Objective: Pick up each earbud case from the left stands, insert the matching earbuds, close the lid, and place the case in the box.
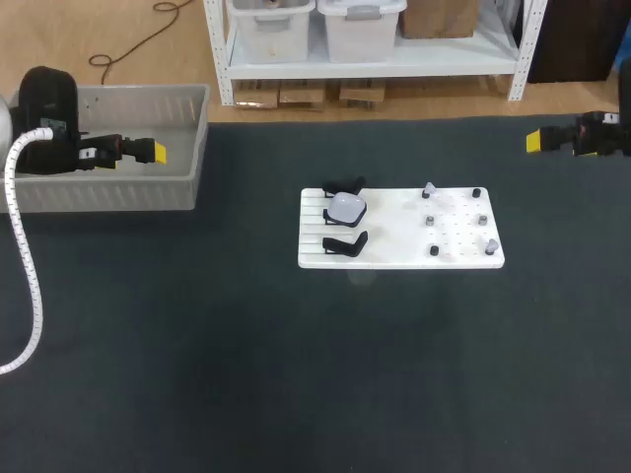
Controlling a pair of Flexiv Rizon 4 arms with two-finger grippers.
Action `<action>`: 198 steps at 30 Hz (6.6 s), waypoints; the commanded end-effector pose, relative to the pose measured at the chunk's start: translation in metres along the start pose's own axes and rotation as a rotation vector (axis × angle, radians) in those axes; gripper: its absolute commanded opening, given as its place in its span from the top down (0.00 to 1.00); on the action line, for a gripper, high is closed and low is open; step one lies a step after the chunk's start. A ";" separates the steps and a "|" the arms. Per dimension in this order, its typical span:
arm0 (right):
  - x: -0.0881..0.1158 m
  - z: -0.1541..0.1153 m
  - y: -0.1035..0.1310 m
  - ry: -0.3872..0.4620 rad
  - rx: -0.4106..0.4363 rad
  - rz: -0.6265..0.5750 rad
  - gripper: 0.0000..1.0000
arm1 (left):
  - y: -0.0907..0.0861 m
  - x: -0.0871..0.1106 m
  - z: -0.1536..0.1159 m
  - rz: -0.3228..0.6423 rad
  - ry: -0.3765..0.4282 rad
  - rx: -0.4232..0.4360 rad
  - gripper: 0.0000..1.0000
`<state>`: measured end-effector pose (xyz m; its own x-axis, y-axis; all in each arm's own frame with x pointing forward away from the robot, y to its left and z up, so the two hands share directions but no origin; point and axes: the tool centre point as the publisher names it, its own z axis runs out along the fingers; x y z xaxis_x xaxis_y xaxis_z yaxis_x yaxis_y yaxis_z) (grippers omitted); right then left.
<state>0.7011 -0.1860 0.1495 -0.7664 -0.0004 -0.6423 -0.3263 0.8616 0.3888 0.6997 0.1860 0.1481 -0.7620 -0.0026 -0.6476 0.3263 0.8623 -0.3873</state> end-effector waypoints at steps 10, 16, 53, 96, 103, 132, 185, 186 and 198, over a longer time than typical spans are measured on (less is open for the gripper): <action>0.000 0.000 0.000 0.000 0.002 0.000 0.00 | -0.001 -0.001 0.000 -0.001 0.005 -0.007 0.00; 0.000 0.000 0.000 0.000 0.002 0.000 0.00 | -0.001 -0.001 0.000 -0.001 0.005 -0.007 0.00; 0.000 0.000 0.000 0.000 0.002 0.000 0.00 | -0.063 -0.022 0.031 0.730 0.062 0.469 0.00; 0.000 0.000 0.000 0.000 0.002 0.000 0.00 | -0.116 0.036 0.145 1.027 0.168 0.696 0.00; 0.000 0.000 0.000 0.000 0.002 0.000 0.00 | -0.116 0.036 0.145 1.027 0.168 0.696 0.00; 0.000 0.000 0.000 0.000 0.002 0.000 0.00 | -0.131 0.068 0.193 1.038 0.087 0.811 0.00; 0.000 0.000 0.000 0.000 0.002 0.000 0.00 | -0.157 0.062 0.243 1.026 0.021 0.884 0.13; 0.000 0.000 0.000 0.000 0.002 0.000 0.00 | -0.158 0.063 0.243 1.026 0.021 0.884 0.15; 0.000 0.000 0.000 0.000 0.002 0.000 0.00 | -0.158 0.066 0.244 1.016 0.005 0.856 0.26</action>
<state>0.7012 -0.1860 0.1495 -0.7665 -0.0005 -0.6422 -0.3263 0.8616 0.3889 0.7408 -0.0742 0.0110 0.0273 0.4564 -0.8893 0.9917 -0.1240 -0.0332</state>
